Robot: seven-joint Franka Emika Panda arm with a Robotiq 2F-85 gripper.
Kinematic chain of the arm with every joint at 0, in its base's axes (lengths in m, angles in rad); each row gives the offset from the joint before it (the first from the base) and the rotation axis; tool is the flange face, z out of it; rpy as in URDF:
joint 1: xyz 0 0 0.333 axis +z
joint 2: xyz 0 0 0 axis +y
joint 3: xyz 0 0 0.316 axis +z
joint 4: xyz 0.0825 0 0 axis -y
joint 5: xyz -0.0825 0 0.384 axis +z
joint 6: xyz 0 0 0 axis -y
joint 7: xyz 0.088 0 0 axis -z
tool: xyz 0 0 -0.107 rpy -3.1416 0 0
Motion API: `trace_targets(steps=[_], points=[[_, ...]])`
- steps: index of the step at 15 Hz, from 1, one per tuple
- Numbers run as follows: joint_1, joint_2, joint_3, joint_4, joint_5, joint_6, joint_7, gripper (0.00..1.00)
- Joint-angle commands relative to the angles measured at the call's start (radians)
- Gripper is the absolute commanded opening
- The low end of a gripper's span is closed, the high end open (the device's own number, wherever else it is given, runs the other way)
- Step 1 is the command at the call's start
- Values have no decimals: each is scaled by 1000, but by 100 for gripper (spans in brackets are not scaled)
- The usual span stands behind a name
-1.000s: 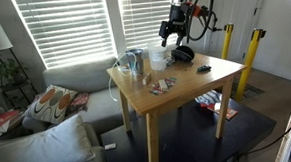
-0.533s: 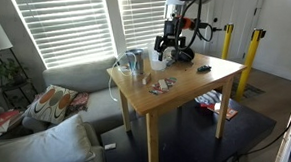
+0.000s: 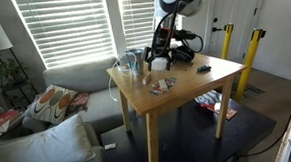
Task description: Put the three wooden chips on the left and put them in the black pouch
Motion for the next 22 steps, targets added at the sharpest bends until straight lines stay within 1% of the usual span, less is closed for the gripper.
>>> trace_targets(steps=[1, 4, 5, 6, 10, 11, 16, 17, 22], points=[[21, 50, 1, 44, -8, 52, 120, 100], [38, 86, 1, 66, -31, 73, 182, 100], [44, 96, 1, 72, -39, 78, 193, 82], [51, 108, -1, 80, -63, 80, 208, 74], [70, 139, -6, 109, -118, 61, 234, 44], [75, 142, -7, 119, -132, 56, 241, 38], [89, 126, -8, 151, -213, 11, 250, 3], [88, 123, -8, 159, -221, -4, 246, 0], [82, 111, -3, 177, -202, -49, 232, 0]])
